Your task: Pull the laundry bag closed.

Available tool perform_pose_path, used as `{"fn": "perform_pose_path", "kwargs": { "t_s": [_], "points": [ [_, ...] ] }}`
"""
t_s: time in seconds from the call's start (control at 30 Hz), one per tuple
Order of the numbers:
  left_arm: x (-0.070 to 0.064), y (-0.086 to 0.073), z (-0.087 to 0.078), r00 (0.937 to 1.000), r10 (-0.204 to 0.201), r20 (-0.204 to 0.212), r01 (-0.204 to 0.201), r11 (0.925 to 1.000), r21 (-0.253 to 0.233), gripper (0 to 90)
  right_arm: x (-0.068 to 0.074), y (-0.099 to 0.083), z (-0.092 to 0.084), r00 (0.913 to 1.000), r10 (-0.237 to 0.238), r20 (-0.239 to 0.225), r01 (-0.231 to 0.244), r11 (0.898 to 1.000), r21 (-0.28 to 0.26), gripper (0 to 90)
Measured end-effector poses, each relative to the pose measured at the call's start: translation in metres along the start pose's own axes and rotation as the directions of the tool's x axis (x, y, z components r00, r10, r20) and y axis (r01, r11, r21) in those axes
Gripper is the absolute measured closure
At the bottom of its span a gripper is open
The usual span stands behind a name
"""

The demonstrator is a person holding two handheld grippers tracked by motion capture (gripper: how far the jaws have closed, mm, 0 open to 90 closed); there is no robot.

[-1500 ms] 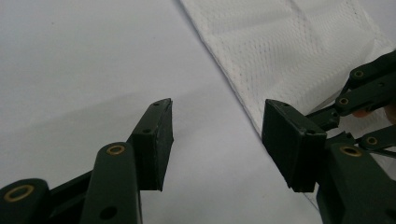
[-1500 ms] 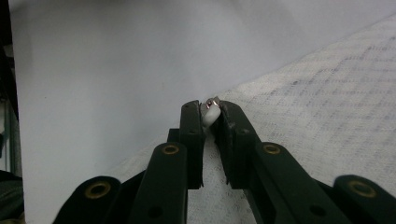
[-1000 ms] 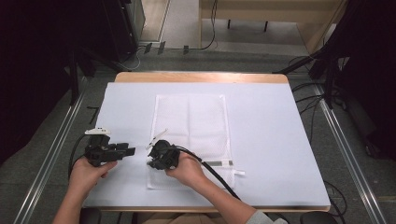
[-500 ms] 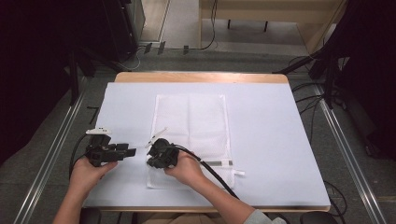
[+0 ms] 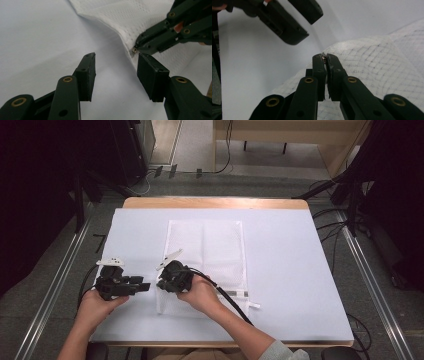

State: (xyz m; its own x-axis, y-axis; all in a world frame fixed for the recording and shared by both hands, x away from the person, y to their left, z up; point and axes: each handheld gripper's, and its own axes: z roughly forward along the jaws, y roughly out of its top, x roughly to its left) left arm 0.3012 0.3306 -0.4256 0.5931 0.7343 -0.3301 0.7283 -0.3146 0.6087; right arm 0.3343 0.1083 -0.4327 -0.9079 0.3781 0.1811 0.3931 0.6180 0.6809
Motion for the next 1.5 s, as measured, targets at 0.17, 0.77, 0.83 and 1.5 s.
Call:
{"fn": "perform_pose_path", "kwargs": {
  "t_s": [0.17,0.77,0.83,1.5],
  "points": [
    [-0.006,0.002,0.009,0.999,0.031,0.033,-0.032,0.999,0.033,49.3,-0.001,0.003,-0.003,1.0,0.005,-0.005,-0.005,1.0,-0.016,87.9],
    [-0.012,0.008,0.031,0.992,0.091,0.087,-0.101,0.9876,0.12,62.0,0.0,0.005,-0.013,0.9979,0.012,-0.063,-0.015,0.998,-0.057,87.9],
    [-0.013,0.008,0.032,0.9914,0.093,0.093,-0.103,0.988,0.115,64.2,0.001,0.004,-0.012,0.9978,0.009,-0.066,-0.013,0.999,-0.053,87.9],
    [-0.017,0.012,0.034,0.9878,0.128,0.089,-0.14,0.9802,0.141,86.9,-0.002,0.0,-0.011,0.9959,0.009,-0.09,-0.012,1.0,-0.026,88.0]
  ]
}}
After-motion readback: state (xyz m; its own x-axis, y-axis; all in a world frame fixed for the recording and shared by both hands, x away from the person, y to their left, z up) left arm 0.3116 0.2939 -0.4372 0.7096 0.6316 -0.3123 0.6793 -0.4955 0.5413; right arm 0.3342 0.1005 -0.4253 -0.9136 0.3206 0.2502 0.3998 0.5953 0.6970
